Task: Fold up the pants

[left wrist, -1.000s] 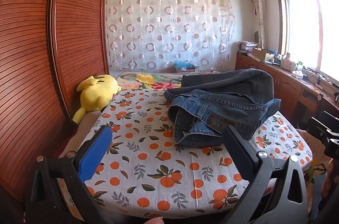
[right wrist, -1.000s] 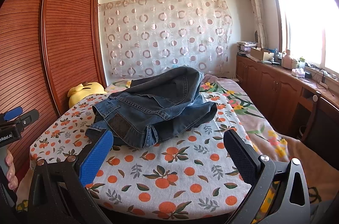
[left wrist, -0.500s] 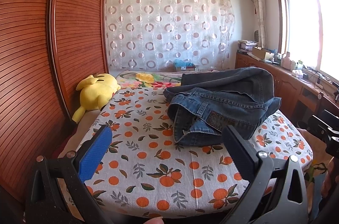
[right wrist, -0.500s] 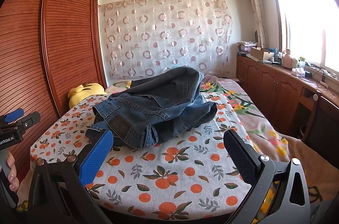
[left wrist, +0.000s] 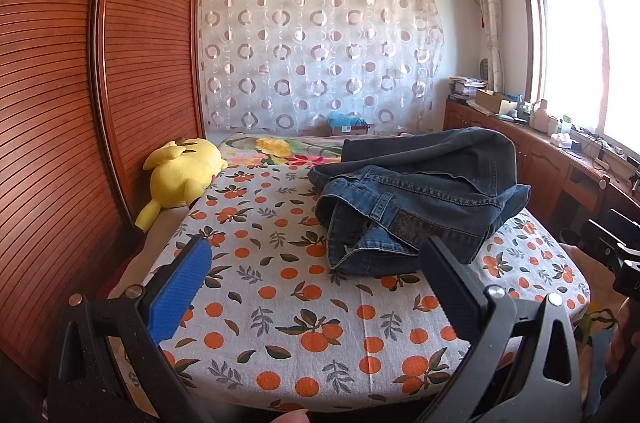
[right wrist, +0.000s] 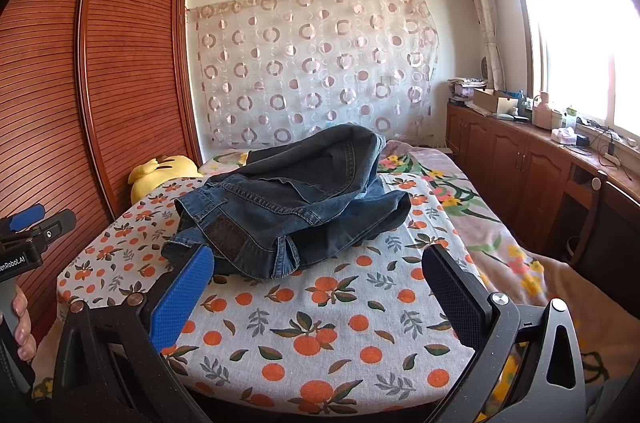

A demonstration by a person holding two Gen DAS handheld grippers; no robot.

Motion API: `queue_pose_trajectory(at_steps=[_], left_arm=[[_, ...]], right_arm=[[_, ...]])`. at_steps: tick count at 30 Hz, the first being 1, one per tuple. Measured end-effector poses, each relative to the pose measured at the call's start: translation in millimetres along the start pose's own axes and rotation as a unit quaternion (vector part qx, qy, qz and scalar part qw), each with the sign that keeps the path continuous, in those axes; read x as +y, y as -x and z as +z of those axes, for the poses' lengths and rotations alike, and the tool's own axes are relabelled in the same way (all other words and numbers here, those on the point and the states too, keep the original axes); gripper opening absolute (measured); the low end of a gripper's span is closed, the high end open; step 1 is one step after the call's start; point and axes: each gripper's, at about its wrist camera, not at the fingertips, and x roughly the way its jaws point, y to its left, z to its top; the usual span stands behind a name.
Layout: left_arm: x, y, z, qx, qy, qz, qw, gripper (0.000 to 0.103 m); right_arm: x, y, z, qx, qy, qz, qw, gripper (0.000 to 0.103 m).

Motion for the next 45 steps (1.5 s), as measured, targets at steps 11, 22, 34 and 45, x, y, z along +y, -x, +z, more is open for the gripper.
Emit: queue_pose_trajectory(at_steps=[11,22,34,45], left_arm=[[0.3,0.1,0.0,0.0,0.0,0.0,1.0,0.103],[-0.8,-0.4,0.2,0.0,0.001,-0.001,1.0,0.103],[3.1,-21.1,-4.4,0.02,-0.003,-0.013,0.9997,0.103],[19.1,-79.9,-5.5,0.051,-0.02,-0.022,0.9983,0.103]], right_arm=[[0.9,0.5,-0.3,-0.001,0.001,0.0,1.0,0.103],[0.9,0.2,-0.6,0.0,0.002,0.001,1.0,0.103],[4.6,-13.1,5.6,0.005,0.027,0.026,0.999,0.103],[17.8,-75.7,27.7,0.033,0.095,0.093,0.991,0.073]])
